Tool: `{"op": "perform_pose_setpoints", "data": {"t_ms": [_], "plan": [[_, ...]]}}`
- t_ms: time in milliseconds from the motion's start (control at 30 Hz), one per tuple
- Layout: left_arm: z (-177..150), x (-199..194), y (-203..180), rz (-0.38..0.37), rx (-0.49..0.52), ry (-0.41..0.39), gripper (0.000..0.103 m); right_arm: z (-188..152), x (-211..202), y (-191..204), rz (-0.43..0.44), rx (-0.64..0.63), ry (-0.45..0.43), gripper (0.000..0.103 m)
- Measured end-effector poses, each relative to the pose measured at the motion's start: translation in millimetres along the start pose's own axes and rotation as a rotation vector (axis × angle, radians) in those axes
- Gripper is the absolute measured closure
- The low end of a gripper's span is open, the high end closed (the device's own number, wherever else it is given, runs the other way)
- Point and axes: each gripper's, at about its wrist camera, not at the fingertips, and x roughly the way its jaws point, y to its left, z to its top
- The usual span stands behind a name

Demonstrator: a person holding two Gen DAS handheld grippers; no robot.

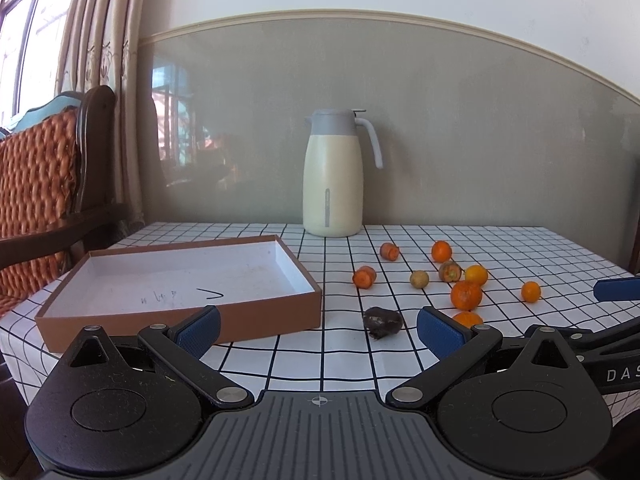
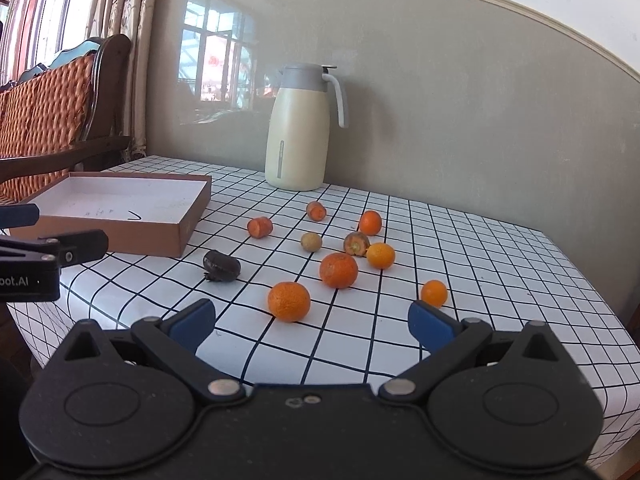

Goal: Organize fruits
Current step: 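Grasp the dark purple fruit with the left tool while the right tool grasps a tangerine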

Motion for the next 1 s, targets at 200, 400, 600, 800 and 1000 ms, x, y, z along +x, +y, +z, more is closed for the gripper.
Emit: {"op": "perform_pose_setpoints", "data": {"t_ms": [200,400,600,800,1000], "plan": [[3.6,19.0,-2.6,-0.024,-0.001,0.006,0.0,4.0,23.8,2.6,0.02,-0.015,0.027,0.019],[4.0,45.3,-14.4,-0.052,0.027,0.008,0.0,-3.2,47.9,12.7,0.029,-0.094,0.04,0.034],[-1.7,84.7,-30.7,-0.123,0.048,0.079,0.018,-8.6,78.8,7.7,0.056,-0.082,0.084,0.044],[-5.1,115.7,-39.7,-0.152,0.053,0.138,0.03,-11.5,92.7,4.0,0.063,-0.078,0.097,0.052],[-8.2,137.4,-51.0,-0.164,0.067,0.196,0.037,-8.6,103.2,-2.0,0.092,-0.068,0.093,0.057]]}}
